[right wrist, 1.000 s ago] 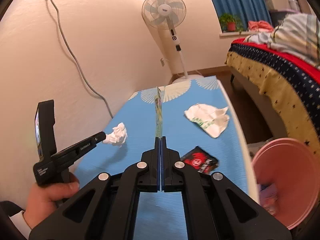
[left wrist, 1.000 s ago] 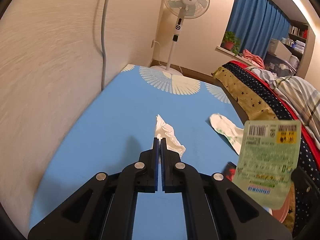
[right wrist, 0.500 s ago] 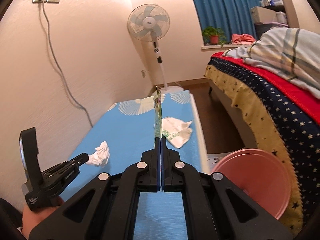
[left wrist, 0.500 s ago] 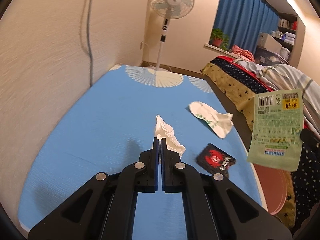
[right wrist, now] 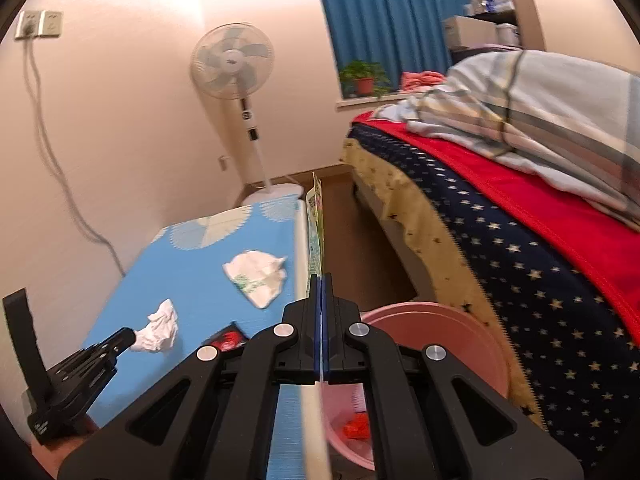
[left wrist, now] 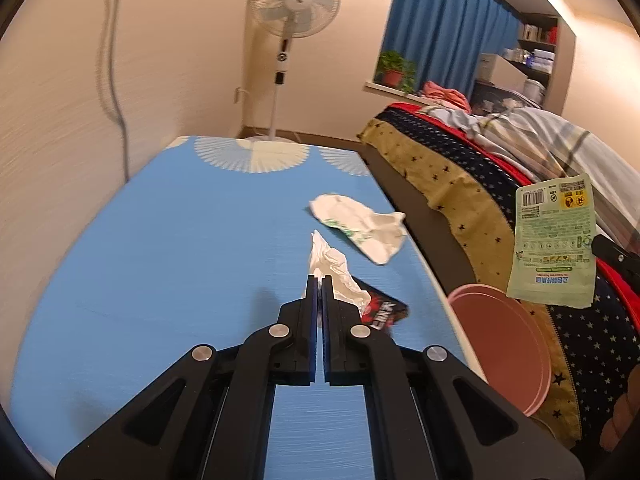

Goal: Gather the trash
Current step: 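Carry the tissue in the left gripper while the right carries the green packet to the pink bin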

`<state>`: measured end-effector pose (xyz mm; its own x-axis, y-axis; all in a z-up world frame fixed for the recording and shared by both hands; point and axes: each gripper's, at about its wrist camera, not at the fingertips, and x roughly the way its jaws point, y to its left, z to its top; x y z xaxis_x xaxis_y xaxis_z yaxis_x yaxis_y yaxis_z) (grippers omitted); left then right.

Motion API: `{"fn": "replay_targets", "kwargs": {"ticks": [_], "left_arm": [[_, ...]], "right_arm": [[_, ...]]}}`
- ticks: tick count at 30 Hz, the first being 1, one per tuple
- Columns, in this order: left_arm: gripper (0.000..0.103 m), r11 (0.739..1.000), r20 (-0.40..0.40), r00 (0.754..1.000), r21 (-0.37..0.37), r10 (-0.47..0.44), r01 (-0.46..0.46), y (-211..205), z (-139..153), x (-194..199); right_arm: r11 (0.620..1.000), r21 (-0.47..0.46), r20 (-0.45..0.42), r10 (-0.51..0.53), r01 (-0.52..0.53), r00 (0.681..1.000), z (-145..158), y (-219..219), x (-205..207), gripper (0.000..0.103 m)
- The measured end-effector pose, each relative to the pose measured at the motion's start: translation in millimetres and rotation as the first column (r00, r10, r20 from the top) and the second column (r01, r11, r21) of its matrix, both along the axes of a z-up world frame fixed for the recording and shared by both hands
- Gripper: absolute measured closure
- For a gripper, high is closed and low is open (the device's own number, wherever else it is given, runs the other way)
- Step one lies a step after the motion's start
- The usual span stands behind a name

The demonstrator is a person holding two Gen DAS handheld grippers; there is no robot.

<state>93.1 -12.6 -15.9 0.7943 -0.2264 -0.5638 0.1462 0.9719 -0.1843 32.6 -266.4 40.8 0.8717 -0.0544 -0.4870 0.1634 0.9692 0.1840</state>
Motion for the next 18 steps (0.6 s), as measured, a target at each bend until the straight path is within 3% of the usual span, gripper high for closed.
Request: {"fn": "replay_targets", "kwargs": {"ticks": [10, 18], "left_arm": [[0.101, 0.996, 0.003, 0.996, -0.014, -0.093, 0.093, -46, -2, -1], [0.101, 0.978, -0.003, 0.978, -0.016, -0.207, 0.207, -93, -13, -5]], "right_arm": [[0.992, 0.000, -0.025, -0.126, 0.126, 0.992, -3, -38, -6, 0.103], [0.978, 0.009, -0.064, -0.206, 0.206, 0.977, -15, -62, -8, 0.103]]}}
